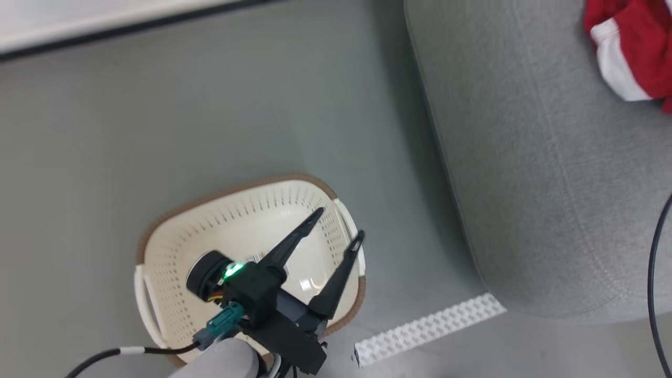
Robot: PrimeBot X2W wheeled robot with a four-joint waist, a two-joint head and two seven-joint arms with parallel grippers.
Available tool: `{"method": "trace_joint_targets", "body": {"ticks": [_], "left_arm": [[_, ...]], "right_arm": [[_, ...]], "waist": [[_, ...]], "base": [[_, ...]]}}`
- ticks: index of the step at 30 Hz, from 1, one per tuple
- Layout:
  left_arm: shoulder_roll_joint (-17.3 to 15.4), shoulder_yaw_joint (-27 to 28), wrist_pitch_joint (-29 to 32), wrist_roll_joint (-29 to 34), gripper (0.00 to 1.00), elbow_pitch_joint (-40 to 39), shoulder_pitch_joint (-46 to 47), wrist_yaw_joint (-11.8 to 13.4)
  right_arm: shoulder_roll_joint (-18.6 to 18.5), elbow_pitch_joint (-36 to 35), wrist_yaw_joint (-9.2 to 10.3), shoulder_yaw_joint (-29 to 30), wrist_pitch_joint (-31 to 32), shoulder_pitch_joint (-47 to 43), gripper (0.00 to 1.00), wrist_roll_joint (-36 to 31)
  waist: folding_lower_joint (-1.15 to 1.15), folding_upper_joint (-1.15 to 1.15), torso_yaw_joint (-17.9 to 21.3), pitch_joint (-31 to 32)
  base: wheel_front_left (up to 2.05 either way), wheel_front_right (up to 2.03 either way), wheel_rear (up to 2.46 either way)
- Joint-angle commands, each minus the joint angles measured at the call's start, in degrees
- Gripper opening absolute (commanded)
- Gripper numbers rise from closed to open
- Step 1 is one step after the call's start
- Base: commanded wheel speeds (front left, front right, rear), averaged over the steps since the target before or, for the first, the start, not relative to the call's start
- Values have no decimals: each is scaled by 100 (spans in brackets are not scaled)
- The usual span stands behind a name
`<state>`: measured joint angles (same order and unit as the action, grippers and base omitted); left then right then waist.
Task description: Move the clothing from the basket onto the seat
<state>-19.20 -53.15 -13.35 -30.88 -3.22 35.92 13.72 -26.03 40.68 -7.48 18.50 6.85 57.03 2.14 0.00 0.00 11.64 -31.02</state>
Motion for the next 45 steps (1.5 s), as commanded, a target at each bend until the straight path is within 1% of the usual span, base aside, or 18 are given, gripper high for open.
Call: {"method": "trace_joint_targets", "body": {"ticks": [1,4,7,9,12,15,19,22,23,25,30,32,35,38,39,40,44,45], "left_arm": [[39,72,-72,-111,100,71,-176,39],[79,297,-153,-186,100,232,-459,118],[77,601,-194,-268,100,352,-793,197],[93,833,-190,-263,100,364,-1015,208],[119,1246,-188,-219,100,360,-1441,210],[227,1825,-188,-214,100,305,-1966,143],[386,2526,-184,-105,100,262,-2621,11],[496,2939,-184,90,100,253,-2973,-89],[539,3069,-184,125,100,253,-3062,-100],[640,3282,-183,201,100,291,-3218,-201],[970,3962,-183,309,100,365,-3450,-412],[1082,4199,-184,404,100,403,-3515,-500],[1197,4465,-184,632,100,467,-3602,-609],[1232,4617,-184,897,100,593,-3728,-738],[1240,4651,-185,988,100,633,-3757,-789],[1240,4651,-185,988,100,633,-3757,-789],[1290,4802,-185,1166,100,738,-3871,-1069],[1305,4852,-185,1231,100,748,-3924,-1221]], "right_arm": [[-68,30,-3,-69,-60,-178,100,82],[-192,-5,-3,-244,-203,-507,100,145],[-199,-74,-3,-412,-315,-869,100,304],[-200,-153,-3,-537,-433,-1184,100,438],[-67,-371,-3,-845,-537,-1649,100,767],[5,-726,-3,-1260,-632,-2185,100,1031],[201,-1389,-3,-1531,-728,-2932,100,1263],[419,-2025,-3,-1426,-789,-3470,100,1349],[489,-2233,-3,-1384,-799,-3636,100,1320],[694,-2603,-3,-1379,-746,-3982,100,1222],[1083,-3318,-3,-1596,-666,-4596,100,965],[1213,-3502,-3,-1682,-706,-4786,100,871],[1515,-3725,-3,-1652,-830,-5060,100,733],[1827,-3877,-3,-1718,-968,-5367,100,497],[1904,-3903,-3,-1776,-1003,-5469,100,436],[1904,-3903,-3,-1776,-1003,-5469,100,436],[2193,-3908,-3,-1815,-1121,-5888,100,383],[2269,-3899,-3,-1881,-1168,-6059,100,342]], "waist": [[0,0,-194,642],[0,0,-299,1045],[0,0,-377,1423],[0,0,-431,1670],[0,0,-493,2037],[0,0,-545,2456],[0,0,-656,2982],[0,0,-783,3194],[0,0,-821,3232],[0,0,-889,3305],[0,0,-1068,3428],[0,0,-1140,3469],[0,0,-1295,3510],[0,0,-1435,3539],[0,0,-1476,3548],[0,0,-1476,3548],[0,0,-1666,3601],[0,0,-1733,3628]], "base": [[0,0,0],[0,0,0],[0,0,0],[0,0,0],[0,0,0],[0,0,0],[0,0,0],[0,0,0],[0,0,0],[0,0,0],[0,0,0],[0,0,0],[0,0,0],[0,0,0],[0,0,0],[0,0,0],[0,0,0],[0,0,0]]}}
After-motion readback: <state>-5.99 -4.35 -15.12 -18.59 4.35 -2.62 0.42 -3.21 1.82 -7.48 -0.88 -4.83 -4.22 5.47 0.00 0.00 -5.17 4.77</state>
